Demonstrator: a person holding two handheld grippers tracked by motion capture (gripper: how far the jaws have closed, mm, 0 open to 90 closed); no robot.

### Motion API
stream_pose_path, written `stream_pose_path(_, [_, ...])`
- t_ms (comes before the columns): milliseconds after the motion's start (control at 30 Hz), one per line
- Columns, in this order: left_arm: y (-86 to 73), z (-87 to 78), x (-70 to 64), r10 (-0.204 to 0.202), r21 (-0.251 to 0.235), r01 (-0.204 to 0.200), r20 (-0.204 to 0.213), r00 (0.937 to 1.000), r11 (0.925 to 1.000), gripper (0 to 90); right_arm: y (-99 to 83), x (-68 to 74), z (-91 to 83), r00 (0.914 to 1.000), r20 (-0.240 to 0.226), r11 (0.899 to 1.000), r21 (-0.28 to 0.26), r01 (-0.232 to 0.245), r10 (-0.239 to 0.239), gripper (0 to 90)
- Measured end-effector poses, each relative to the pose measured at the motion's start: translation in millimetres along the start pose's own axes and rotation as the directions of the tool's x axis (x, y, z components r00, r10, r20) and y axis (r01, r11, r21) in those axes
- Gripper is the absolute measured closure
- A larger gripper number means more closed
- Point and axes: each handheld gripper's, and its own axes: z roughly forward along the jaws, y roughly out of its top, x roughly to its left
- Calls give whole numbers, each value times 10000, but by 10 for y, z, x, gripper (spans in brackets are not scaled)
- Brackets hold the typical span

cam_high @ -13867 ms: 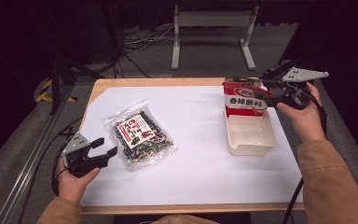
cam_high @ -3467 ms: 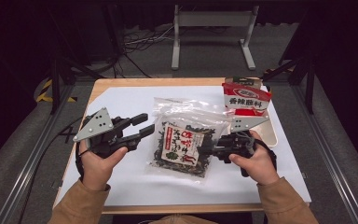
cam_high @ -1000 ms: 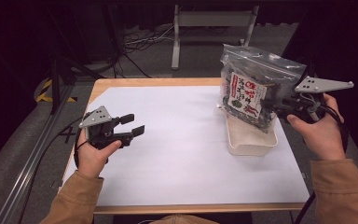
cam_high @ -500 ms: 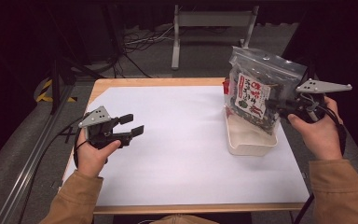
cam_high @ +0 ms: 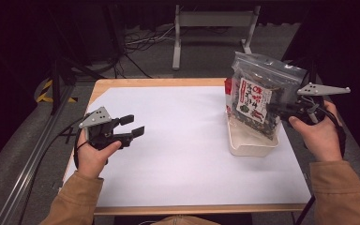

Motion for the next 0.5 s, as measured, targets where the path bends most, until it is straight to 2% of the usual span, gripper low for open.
stream_pose_path(200, [-5,-1,1,-35,19,35,14,10000,10000,362,-28,-27,25,9999,-16,9997,184,-149,150,723])
stream_pose_path(333, [-7,-6,5,-17,-8,17,5,10000,10000,362,-38,-16,55,9998,185,9981,620,-6,-6,725])
stream_pose_path(500, [-9,-11,7,-12,1,12,0,10000,10000,362,-60,-12,93,9998,188,9966,819,37,-53,726])
